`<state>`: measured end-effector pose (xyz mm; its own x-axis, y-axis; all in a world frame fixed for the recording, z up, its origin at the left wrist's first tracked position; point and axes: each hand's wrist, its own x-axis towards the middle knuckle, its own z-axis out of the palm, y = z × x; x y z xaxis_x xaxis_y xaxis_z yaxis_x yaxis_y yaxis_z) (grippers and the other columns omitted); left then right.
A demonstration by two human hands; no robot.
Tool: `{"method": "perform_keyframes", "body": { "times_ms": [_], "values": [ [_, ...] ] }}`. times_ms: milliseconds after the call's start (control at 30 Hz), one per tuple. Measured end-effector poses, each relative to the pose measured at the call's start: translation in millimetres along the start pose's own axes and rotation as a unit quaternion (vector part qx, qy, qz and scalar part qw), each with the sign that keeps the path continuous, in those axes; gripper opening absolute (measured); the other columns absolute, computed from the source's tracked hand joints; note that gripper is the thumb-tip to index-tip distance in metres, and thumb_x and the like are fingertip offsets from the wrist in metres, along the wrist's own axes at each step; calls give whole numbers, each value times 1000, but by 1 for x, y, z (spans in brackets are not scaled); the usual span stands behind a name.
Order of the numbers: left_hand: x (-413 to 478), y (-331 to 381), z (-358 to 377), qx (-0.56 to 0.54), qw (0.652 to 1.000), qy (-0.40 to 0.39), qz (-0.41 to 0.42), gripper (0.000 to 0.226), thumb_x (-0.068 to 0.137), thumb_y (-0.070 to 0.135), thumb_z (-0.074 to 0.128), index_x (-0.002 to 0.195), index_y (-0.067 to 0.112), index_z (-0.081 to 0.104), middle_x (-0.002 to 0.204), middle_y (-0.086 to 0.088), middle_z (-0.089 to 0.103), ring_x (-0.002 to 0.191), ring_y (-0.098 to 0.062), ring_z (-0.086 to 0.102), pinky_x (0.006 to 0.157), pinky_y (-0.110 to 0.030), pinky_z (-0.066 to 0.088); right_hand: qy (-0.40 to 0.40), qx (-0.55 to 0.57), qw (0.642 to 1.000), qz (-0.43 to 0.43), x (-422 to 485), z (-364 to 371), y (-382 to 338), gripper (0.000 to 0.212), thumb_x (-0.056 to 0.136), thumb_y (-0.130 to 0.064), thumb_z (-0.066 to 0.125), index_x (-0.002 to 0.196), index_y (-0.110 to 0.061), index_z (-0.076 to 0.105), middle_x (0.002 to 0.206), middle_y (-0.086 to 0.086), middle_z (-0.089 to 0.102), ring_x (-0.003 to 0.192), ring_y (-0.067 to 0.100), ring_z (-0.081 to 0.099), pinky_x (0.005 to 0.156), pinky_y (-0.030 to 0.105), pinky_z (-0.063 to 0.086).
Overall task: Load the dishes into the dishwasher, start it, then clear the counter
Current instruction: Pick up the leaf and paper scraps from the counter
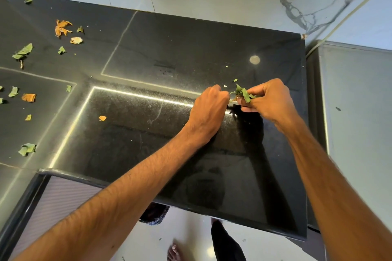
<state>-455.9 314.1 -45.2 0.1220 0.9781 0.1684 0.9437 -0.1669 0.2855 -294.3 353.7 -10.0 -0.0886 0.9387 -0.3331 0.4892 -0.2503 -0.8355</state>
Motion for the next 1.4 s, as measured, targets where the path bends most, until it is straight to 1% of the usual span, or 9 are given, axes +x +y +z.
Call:
{"method": "perform_keyframes", "body": {
  "times_ms": [267,433,533,667,767,933,1100,1267,1400],
  "values": [
    [-18,-22,-11,-28,999,-35,28,20,86,0,61,67,6,64,62,-11,59,55,-29,54,55,-45,50,0,20,1000,-1,-18,6,-5,21,75,-12,86,95,-16,81,86,3,78,81,13,76,75,30,63],
    [-60,-57,-45,-201,978,23,-53,9,86,17,73,79,15,79,70,6,74,67,-6,69,69,-26,56,-5,36,999,-10,-40,19,-7,19,75,-7,87,93,-12,81,85,6,78,81,17,76,76,31,63],
    [-103,-70,-66,-280,948,36,-145,8,85,22,79,92,22,82,75,16,75,71,4,70,73,-14,55,-22,57,998,-8,-66,36,-12,19,77,-2,85,94,-8,81,88,6,78,83,17,76,73,29,63],
    [-166,-80,-86,-438,867,17,-238,13,84,16,80,96,11,80,84,0,78,78,-13,75,74,-25,60,-72,77,994,-23,-112,64,-18,18,77,-4,84,95,-8,80,87,6,78,84,19,76,74,31,63],
    [-221,-81,-105,-493,827,27,-270,16,83,8,78,98,2,78,87,-7,78,75,-12,73,71,-23,59,-130,87,987,-18,-151,92,-23,20,77,-9,85,97,-9,80,86,4,78,84,18,76,78,32,62],
    [-315,-89,-122,-483,813,24,-323,12,84,7,78,95,8,79,85,-3,78,76,-15,75,68,-21,58,-193,37,980,-44,-224,153,-17,13,77,-19,86,90,-20,83,82,1,78,84,14,75,73,33,62],
    [-388,-94,-107,-454,799,-13,-395,13,84,12,78,97,12,79,80,2,78,73,-11,74,64,-16,55,-236,27,970,-45,-270,218,15,11,77,-14,86,87,-15,83,79,6,78,84,17,74,73,47,63],
    [-425,-109,-41,-387,801,-33,-456,8,83,22,81,92,21,81,74,11,76,66,-5,73,66,-16,56,-237,-51,969,-37,-272,279,72,10,76,-12,87,83,-16,82,69,-8,75,67,7,73,64,30,62],
    [-428,-136,49,-373,752,-30,-543,11,82,28,82,88,19,82,74,8,76,63,-2,70,59,-21,55,-222,-100,969,32,-236,332,154,16,71,-8,89,83,-15,82,65,-11,70,64,3,66,62,26,61]
  ]
}}
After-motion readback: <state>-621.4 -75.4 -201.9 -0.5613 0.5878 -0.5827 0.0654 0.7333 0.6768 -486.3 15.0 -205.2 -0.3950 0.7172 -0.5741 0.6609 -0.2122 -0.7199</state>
